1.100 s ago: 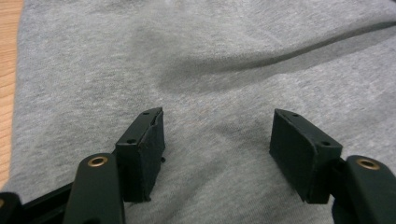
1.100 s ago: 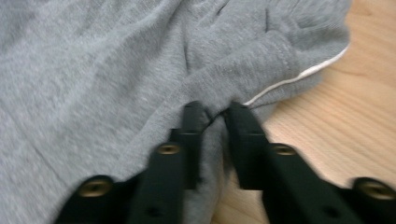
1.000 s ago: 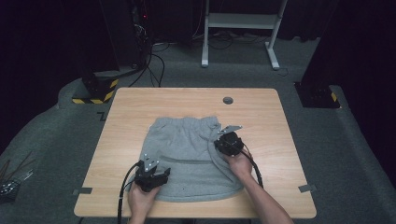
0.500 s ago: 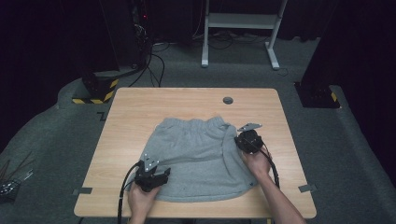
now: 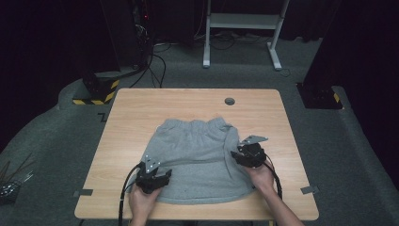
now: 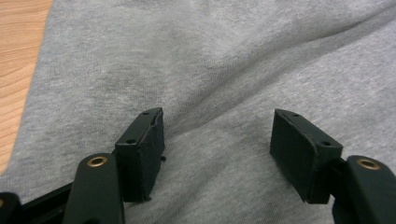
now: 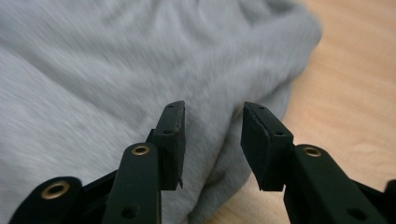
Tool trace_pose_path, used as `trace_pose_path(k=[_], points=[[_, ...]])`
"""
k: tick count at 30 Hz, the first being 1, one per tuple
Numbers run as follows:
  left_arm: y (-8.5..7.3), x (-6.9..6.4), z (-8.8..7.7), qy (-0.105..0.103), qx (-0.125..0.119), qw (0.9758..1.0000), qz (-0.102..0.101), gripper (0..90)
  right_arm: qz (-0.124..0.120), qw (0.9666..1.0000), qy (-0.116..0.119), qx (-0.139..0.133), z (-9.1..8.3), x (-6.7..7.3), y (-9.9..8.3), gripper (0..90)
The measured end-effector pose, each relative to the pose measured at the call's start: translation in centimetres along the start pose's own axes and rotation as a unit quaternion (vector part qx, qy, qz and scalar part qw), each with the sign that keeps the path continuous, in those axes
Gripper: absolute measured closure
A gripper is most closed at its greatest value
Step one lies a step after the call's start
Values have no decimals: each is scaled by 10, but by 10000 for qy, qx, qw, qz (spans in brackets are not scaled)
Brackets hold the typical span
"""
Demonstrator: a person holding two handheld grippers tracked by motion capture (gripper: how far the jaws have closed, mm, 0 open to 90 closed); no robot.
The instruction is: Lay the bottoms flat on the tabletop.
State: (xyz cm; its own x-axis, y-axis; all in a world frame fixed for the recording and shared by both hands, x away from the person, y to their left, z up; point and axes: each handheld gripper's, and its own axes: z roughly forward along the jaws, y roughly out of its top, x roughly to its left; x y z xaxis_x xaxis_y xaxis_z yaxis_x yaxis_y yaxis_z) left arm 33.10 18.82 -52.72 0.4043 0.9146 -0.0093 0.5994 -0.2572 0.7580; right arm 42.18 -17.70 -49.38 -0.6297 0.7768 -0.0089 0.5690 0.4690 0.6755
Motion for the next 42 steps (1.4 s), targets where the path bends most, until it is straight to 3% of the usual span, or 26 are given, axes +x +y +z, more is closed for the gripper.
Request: trace_pose_path(k=[1,3,7,10,12,15,16,18,20,22,24,26,30,33,36,38,42], points=[[0,0,0,1,-1,10000,-2,353,-9,9999,84,59,4,-1,-3,782],[0,0,0,-1,-3,10000,1,353,-158,9999,27,-33,3,0,-6,851],[0,0,0,1,4,10000,3,353,-174,9993,-186,-281,-17,-9,-4,859],[0,0,0,6,1,10000,3,353,47,9979,-519,-397,-35,-28,-7,856],[0,0,0,7,-2,10000,0,353,255,9971,-663,-263,-38,-41,-14,852],[0,0,0,6,1,10000,1,354,398,9971,-645,25,-28,-46,-26,791],[0,0,0,5,0,10000,-2,354,432,9967,-685,27,-26,-44,-29,735],[0,0,0,6,3,10000,-4,355,510,9965,-620,-218,-28,-39,-33,657],[0,0,0,9,3,10000,-9,355,318,9971,-480,-507,-35,-29,-31,634],[0,-1,0,25,7,10000,6,355,123,9975,-192,-674,-39,-14,-28,625],[0,-1,0,30,7,10000,1,355,-194,9979,214,-573,-36,9,-23,616],[0,-1,0,31,2,10000,-1,358,-456,9969,465,-438,-25,28,-21,614],[-1,-1,-2,28,-11,10000,14,373,-639,9957,652,-154,0,50,-19,622],[-3,-3,-5,130,-144,9998,55,389,-903,9934,707,-16,8,59,-20,748],[-5,-3,-16,200,-629,9978,20,411,-1166,9904,738,77,2,60,-24,869],[-7,1,-21,168,-886,9958,-138,421,-1195,9900,746,95,-4,57,-30,876],[-8,4,-23,114,-981,9947,-297,438,-1123,9911,706,138,-12,53,-35,869]])
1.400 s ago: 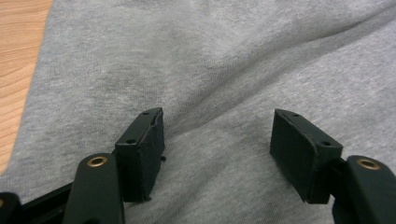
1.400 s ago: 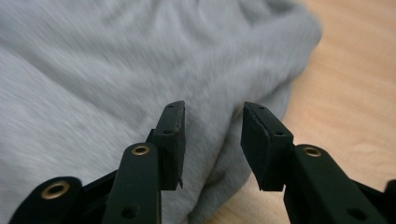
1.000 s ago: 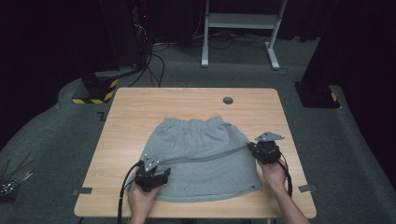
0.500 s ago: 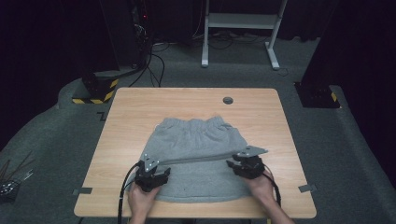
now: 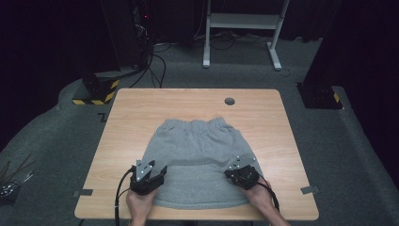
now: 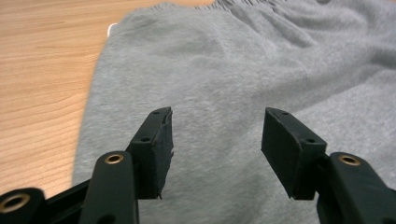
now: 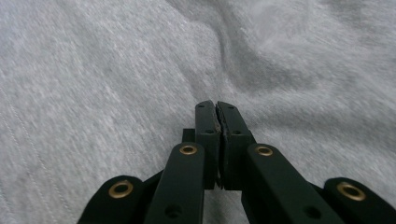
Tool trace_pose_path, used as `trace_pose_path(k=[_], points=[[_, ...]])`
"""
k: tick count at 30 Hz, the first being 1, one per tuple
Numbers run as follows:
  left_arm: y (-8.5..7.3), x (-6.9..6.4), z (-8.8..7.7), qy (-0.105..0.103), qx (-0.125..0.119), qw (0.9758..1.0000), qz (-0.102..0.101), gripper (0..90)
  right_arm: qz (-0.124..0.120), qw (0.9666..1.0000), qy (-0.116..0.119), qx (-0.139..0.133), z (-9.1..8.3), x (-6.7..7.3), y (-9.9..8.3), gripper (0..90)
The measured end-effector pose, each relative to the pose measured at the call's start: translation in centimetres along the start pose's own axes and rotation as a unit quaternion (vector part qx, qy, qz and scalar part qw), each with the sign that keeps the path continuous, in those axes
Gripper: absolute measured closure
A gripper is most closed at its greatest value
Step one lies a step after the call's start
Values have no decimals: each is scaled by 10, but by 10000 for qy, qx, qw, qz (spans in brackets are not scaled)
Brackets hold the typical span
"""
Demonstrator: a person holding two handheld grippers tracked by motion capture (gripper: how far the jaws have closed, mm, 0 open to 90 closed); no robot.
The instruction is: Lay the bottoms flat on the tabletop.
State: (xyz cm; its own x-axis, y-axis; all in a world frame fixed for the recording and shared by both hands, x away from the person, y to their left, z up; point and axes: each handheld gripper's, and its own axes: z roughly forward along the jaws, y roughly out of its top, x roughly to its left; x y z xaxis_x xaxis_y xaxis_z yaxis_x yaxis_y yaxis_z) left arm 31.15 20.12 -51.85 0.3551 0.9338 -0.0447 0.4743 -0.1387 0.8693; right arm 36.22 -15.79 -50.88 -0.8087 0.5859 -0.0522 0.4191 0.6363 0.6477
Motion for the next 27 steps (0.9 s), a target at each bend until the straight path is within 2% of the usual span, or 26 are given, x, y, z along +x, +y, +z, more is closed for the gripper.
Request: trace_pose_path(k=[3,4,6,8,10,12,14,17,19,21,23,25,26,27], points=[[0,0,2,-37,100,9999,4,448,-24,9997,-68,-225,-2,7,9,742],[0,0,2,-34,123,9999,40,452,-17,9995,-46,-308,0,11,14,696],[0,-2,2,-15,150,9998,107,456,-56,9994,60,-333,9,16,26,661],[0,-3,3,-22,167,9998,117,456,-94,9997,124,-186,23,19,32,669],[0,-2,3,-28,178,9998,107,455,-139,9996,240,-107,31,20,32,737],[0,-3,4,-42,214,9997,123,454,-277,9987,424,-101,28,24,29,795],[1,-4,6,-53,302,9994,164,452,-419,9973,592,-103,23,29,23,788],[2,-6,9,-46,424,9988,248,450,-585,9946,852,-79,16,32,18,720],[2,-7,12,-51,622,9978,241,460,-521,9953,798,-196,13,28,17,652],[1,-7,14,-42,847,9960,294,540,-201,9981,464,-359,10,17,18,603],[0,-8,12,-151,967,9943,416,682,202,9986,115,-481,7,-2,17,578],[3,-10,9,-128,1181,9910,612,830,403,9980,-175,-445,6,-18,13,554],[4,-11,7,-137,1294,9891,690,866,515,9975,-234,-428,7,-24,10,537],[7,-12,5,-184,1502,9857,740,874,581,9972,-291,-361,7,-28,7,527]])
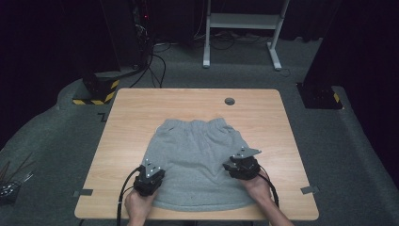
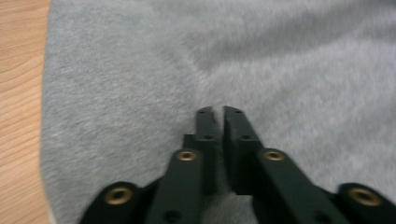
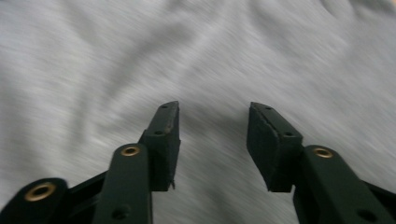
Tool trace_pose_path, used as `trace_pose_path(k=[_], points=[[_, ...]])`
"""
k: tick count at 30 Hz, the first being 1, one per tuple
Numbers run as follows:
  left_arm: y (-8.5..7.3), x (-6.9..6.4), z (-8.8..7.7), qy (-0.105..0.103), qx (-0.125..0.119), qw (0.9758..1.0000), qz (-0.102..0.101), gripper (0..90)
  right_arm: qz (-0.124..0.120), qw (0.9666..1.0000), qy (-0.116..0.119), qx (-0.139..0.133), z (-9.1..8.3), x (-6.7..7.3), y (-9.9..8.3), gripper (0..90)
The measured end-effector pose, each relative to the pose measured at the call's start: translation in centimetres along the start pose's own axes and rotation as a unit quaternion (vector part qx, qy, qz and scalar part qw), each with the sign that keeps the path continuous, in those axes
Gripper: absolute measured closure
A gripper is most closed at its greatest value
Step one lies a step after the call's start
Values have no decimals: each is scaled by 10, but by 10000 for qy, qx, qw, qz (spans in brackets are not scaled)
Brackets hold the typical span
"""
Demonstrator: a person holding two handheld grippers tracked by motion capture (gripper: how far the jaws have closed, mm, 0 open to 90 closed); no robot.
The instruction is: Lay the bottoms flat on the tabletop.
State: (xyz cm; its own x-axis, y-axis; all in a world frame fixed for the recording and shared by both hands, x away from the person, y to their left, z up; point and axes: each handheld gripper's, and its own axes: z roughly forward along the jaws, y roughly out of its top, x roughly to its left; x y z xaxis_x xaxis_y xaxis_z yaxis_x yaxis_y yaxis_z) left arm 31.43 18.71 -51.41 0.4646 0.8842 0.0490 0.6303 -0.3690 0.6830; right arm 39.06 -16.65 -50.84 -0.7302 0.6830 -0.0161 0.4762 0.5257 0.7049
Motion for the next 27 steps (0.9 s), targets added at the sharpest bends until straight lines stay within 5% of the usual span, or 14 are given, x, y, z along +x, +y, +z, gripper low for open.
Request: trace_pose_path(k=[2,5,9,13,20,22,26,27], points=[[3,-1,-4,-60,275,9996,93,879,-69,9996,-236,139,0,-5,-7,501],[8,-1,-8,-129,459,9986,210,862,74,9998,-181,4,-2,-9,-17,466],[21,12,-12,-10,117,9999,-88,610,137,9996,-190,-172,-3,-11,-23,436],[37,37,-1,285,114,9985,-444,501,138,9996,-188,-164,-3,-11,-23,435],[48,79,28,557,217,9922,-1096,467,142,9995,-201,-174,-3,-10,-23,433],[52,88,35,709,386,9906,-1103,448,154,9995,-218,-166,-3,-10,-24,431],[51,101,46,527,341,9870,-1482,462,154,9995,-223,-167,-3,-10,-24,430],[51,100,47,515,316,9879,-1431,493,153,9995,-226,-167,-3,-10,-24,430]])
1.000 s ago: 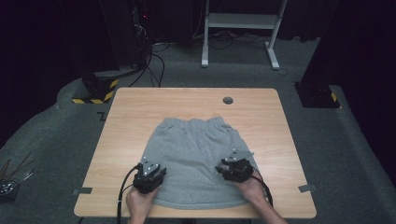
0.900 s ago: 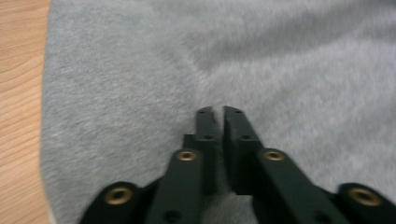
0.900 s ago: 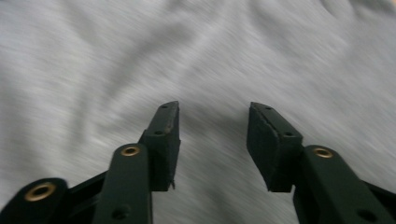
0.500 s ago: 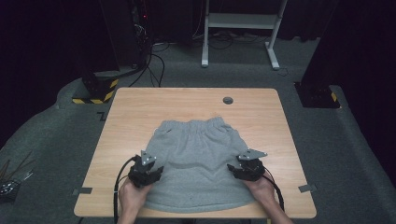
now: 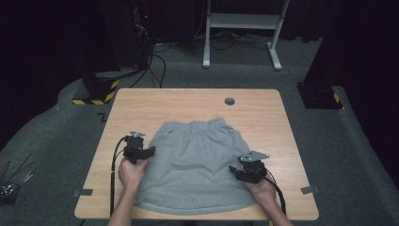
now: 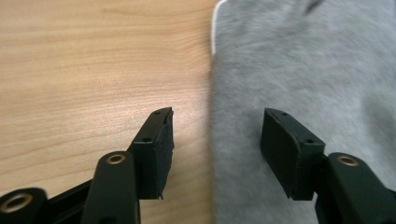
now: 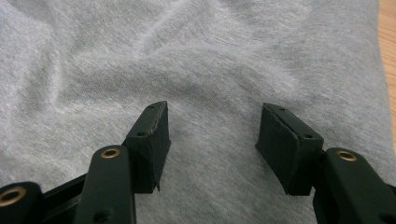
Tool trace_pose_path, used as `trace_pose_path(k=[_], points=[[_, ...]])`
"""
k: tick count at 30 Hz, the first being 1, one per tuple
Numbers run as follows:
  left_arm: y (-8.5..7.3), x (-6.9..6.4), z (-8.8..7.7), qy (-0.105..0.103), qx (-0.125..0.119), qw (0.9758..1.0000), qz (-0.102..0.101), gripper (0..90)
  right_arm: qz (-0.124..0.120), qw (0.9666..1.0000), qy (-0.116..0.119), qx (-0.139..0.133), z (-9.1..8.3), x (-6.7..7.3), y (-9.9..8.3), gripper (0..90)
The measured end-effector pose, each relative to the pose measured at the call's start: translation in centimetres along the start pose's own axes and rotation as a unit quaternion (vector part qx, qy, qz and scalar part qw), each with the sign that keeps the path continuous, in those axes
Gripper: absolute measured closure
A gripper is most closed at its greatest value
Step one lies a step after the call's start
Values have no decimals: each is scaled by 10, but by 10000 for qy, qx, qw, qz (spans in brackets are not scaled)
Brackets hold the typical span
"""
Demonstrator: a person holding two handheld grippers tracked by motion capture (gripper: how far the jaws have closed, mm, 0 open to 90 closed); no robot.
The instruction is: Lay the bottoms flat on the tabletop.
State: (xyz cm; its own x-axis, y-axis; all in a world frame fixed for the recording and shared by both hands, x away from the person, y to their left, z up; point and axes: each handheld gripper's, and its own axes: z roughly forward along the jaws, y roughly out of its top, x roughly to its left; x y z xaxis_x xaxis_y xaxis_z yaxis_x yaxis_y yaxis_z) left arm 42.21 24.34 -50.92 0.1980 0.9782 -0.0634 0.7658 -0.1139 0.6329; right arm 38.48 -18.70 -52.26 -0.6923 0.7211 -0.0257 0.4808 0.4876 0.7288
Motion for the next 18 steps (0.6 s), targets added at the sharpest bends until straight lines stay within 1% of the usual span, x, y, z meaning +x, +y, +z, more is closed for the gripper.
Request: trace_pose_path(k=[1,2,4,5,7,8,9,11,13,14,16,18], points=[[0,-1,0,-32,-24,10000,65,555,0,10000,-1,-1,0,0,0,429],[1,-2,0,-153,-9,9999,71,641,-10,10000,-4,-7,0,0,0,430],[1,-4,1,-238,-25,9997,46,771,-26,10000,-14,-7,0,0,0,428],[2,-4,0,-242,-42,9997,53,799,-24,10000,-17,-13,0,0,0,429],[3,-7,-4,-289,-179,9994,98,863,-25,10000,-22,-14,0,0,0,428],[5,-11,-7,-257,-192,9991,270,866,-25,10000,-23,-19,0,0,0,427],[7,-17,-11,-289,-260,9985,396,866,-25,10000,-28,-20,0,0,0,427],[13,-29,-22,-444,-508,9958,620,866,-26,10000,-38,-20,0,1,0,426],[18,-44,-31,-601,-679,9922,851,866,-27,10000,-45,-15,0,1,0,425],[20,-51,-34,-686,-725,9901,984,865,-26,10000,-48,-16,0,1,0,425],[21,-70,-35,-882,-710,9857,1250,864,-29,10000,-54,-25,0,1,0,425],[18,-91,-31,-1110,-541,9795,1589,863,-36,10000,-57,-26,0,1,0,425]])
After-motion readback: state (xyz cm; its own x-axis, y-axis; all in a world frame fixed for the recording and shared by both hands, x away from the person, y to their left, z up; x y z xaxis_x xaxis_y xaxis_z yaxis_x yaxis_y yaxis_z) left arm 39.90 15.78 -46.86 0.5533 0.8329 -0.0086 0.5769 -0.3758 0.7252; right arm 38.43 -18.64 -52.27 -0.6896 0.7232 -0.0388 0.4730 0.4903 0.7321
